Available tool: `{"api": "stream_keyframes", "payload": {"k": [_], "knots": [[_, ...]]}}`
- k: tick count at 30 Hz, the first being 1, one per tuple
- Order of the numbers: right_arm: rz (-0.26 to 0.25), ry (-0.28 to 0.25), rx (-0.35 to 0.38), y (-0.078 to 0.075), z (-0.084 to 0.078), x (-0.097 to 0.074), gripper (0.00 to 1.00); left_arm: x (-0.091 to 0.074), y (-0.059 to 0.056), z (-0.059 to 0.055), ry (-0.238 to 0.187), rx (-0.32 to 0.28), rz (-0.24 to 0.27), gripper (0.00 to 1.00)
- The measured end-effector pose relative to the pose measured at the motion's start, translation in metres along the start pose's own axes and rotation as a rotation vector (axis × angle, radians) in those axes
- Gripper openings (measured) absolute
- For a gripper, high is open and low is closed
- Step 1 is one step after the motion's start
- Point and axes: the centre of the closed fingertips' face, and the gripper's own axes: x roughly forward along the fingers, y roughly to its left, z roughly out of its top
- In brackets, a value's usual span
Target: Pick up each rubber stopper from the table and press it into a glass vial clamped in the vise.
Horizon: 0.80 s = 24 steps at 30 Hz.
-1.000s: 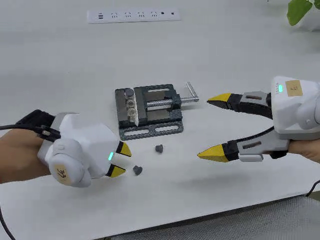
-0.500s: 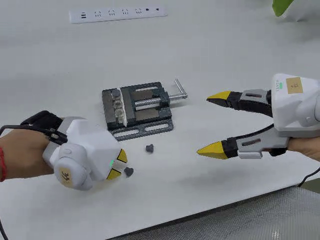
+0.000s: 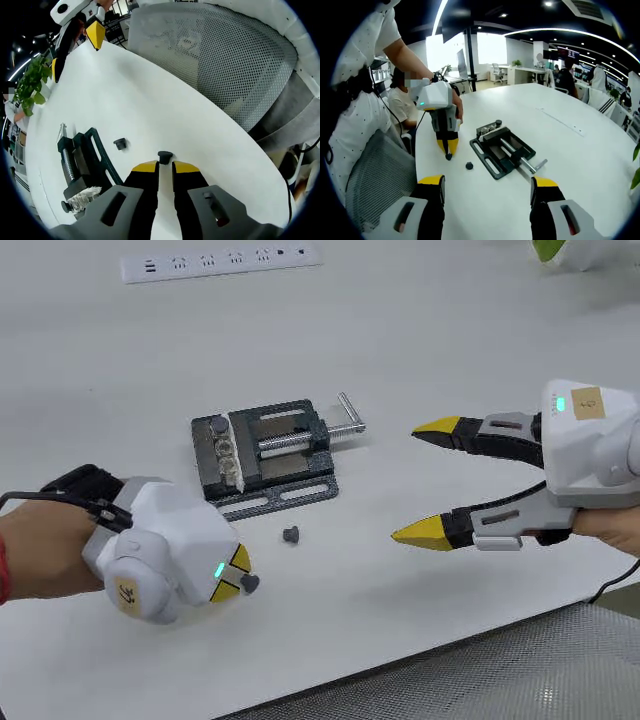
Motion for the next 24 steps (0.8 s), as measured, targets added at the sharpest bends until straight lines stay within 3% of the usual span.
{"api": "stream_keyframes", "payload": {"k": [12,20,24], "knots": [[-0.002,0.001,0.009,0.0016,-0.0004,0.0009,0.66,0.0015,0.0020,0.0005,-0.010,-0.014,0.003,0.04],[-0.004,-0.002,0.009,0.0022,0.0010,0.0015,0.66,0.0021,0.0025,0.0001,-0.022,-0.051,0.012,0.04],[-0.001,0.001,0.010,0.0027,0.0001,0.0024,0.65,0.0013,0.0028,0.0014,-0.031,-0.102,0.020,0.04]]}}
